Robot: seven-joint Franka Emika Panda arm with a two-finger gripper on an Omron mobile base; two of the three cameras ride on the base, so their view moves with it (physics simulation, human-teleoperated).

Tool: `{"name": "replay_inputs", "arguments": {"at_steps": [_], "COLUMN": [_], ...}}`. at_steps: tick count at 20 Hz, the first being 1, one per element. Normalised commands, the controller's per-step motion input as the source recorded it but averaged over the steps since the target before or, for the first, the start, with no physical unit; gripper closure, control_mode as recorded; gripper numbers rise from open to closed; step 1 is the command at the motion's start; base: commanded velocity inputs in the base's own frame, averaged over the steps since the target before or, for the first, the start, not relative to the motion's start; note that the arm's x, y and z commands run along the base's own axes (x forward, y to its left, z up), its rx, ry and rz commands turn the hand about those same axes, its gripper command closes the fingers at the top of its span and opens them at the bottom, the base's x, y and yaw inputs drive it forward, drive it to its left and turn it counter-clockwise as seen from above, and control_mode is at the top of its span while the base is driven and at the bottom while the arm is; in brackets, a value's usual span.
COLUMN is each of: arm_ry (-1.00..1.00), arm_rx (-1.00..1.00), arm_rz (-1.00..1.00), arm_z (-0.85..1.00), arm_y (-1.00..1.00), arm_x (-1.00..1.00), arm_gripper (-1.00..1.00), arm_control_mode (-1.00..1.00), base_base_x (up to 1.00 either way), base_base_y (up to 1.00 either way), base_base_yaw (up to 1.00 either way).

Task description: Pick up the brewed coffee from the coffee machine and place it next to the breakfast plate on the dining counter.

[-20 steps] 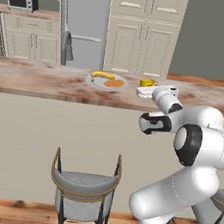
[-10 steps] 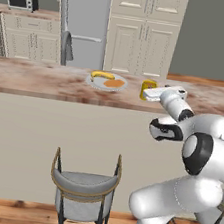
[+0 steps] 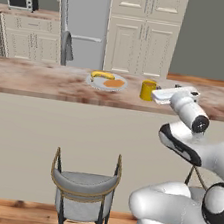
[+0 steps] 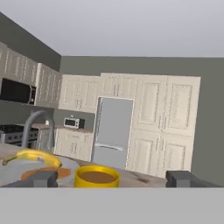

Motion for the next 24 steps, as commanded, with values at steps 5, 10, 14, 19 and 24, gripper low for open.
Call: {"name": "replay_inputs", "arguments": {"at_steps": [5, 10, 14, 19, 24], "arm_ry": [0.26, 0.26, 0.16, 0.06, 0.0], "arm_rx": [-0.01, -0.03, -0.07, -0.05, -0.04], "arm_rz": [0.0, 0.0, 0.0, 0.0, 0.0], "arm_z": [0.92, 0.85, 0.12, -0.13, -0.23], "arm_y": [-0.41, -0.46, -0.46, -0.38, -0.24], "arm_x": [-0.86, -0.82, -0.96, -0.61, -0.48], "arm_gripper": [-1.0, -1.0, -1.0, -1.0, -1.0], "arm_control_mode": [-1.0, -1.0, -1.0, -1.0, -1.0], "base_base_x": [0.0, 0.0, 0.0, 0.0, 0.0], "base_base_y": [0.0, 0.0, 0.0, 0.0, 0.0], "base_base_yaw": [0.0, 0.0, 0.0, 0.0, 0.0]}}
